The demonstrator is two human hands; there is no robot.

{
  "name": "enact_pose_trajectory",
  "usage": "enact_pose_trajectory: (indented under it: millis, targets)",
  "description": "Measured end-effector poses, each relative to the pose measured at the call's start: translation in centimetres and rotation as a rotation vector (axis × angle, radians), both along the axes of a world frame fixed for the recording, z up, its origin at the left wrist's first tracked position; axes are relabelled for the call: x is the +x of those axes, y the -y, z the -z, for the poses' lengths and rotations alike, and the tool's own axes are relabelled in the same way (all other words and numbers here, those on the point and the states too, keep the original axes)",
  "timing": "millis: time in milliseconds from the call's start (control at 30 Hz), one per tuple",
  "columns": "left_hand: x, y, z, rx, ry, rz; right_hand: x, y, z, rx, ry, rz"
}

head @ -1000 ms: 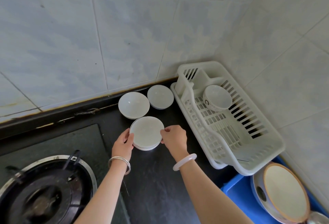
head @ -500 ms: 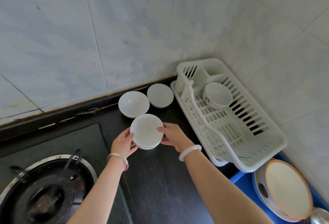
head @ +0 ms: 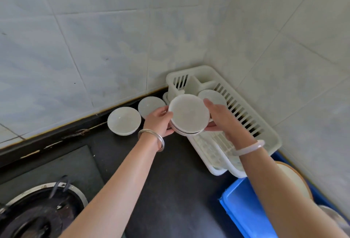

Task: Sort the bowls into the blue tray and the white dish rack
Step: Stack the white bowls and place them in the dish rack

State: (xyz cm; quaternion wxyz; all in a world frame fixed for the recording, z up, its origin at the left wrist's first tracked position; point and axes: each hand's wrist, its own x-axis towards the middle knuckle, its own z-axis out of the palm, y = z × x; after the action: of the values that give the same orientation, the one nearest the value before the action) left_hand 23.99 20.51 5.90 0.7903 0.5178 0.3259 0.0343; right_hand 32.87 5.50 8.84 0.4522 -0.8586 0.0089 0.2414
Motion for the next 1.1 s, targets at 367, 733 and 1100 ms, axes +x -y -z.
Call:
enact_pose_trajectory:
  millis: [367,733,1100]
  targets:
    - [10.0,11.2,1.4,0.024,-0.187,0.399,6.5,12.2,1.7,-0.063,-0.127,0.236]
    - [14.3,15.5,5.5,0.095,-0.356,0.5,9.9,15.6,7.3,-0.111,-0.227,0.308]
    - [15.0,16.1,6.5,0.138,-0.332,0.592,11.2,16.3,9.1,-0.178,-0.282,0.312]
